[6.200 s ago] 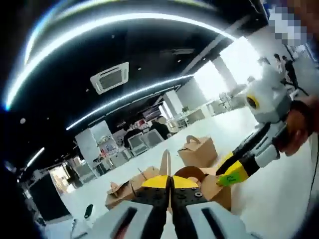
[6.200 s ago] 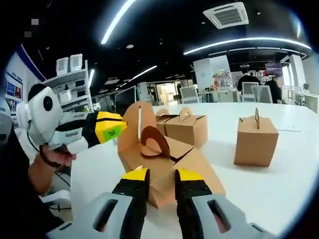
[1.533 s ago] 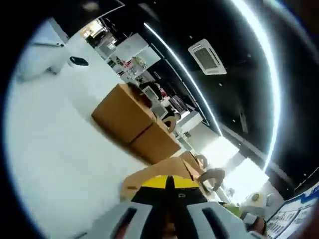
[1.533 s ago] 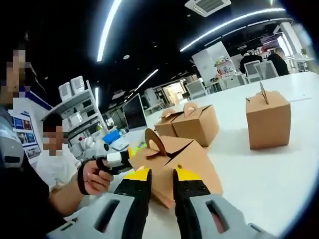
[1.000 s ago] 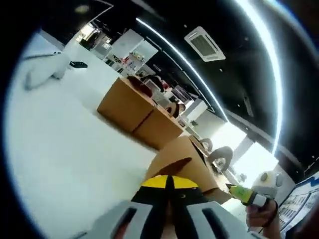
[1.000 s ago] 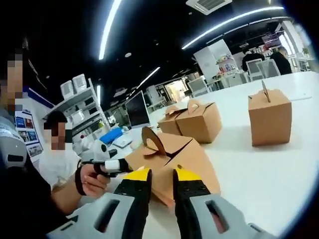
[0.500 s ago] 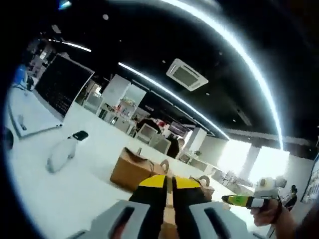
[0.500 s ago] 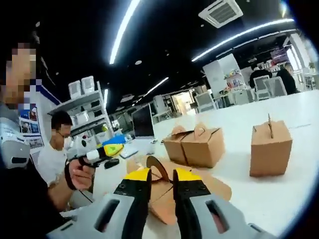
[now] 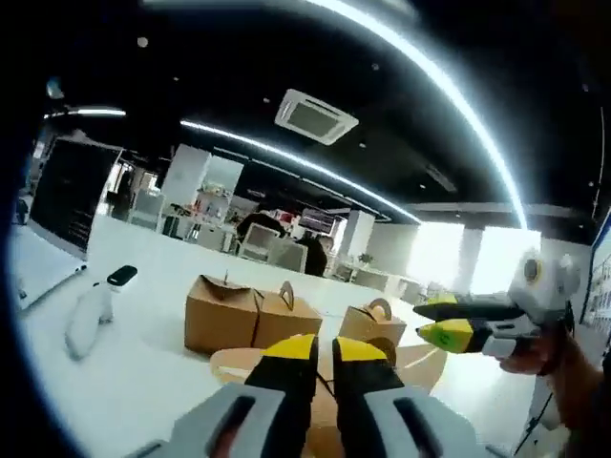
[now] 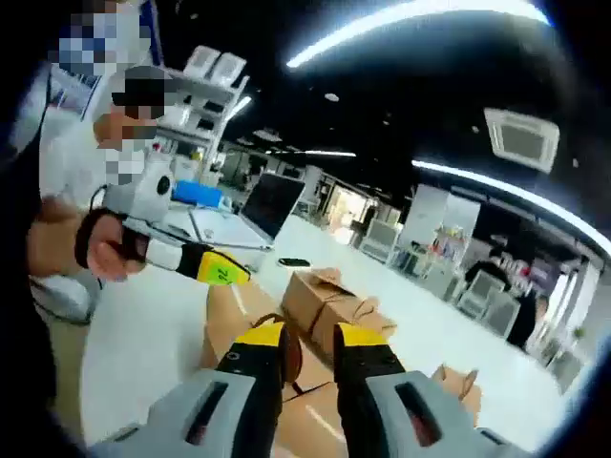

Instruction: Pick up one paper box from the group, open the paper box, and remove the item inside

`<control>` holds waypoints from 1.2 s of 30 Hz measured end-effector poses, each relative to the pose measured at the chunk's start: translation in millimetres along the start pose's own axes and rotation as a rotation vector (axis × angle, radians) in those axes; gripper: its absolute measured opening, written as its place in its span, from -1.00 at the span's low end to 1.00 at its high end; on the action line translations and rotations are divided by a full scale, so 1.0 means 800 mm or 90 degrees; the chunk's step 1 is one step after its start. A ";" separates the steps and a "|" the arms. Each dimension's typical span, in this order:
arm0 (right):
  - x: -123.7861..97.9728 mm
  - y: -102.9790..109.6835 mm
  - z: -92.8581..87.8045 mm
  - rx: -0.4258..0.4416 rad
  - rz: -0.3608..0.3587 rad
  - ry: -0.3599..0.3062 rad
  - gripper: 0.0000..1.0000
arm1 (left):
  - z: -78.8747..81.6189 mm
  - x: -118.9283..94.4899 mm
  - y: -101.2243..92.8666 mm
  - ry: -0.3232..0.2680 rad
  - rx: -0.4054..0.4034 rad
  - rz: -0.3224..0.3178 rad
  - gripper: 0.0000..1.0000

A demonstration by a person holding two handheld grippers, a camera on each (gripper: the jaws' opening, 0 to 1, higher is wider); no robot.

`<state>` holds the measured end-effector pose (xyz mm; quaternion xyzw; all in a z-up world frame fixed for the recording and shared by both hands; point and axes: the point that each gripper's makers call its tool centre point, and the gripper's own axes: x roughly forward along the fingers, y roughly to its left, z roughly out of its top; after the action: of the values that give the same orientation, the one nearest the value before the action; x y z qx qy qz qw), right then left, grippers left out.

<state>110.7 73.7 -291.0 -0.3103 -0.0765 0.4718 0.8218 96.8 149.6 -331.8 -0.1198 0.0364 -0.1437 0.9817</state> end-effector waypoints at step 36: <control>0.038 0.035 -0.037 -0.484 -0.016 0.169 -0.64 | -0.046 0.018 -0.009 0.133 0.149 -0.057 -0.91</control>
<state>119.4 95.9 -335.6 -0.6494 -0.1428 0.3555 0.6569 104.6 130.9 -366.0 0.0096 0.1162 -0.2021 0.9724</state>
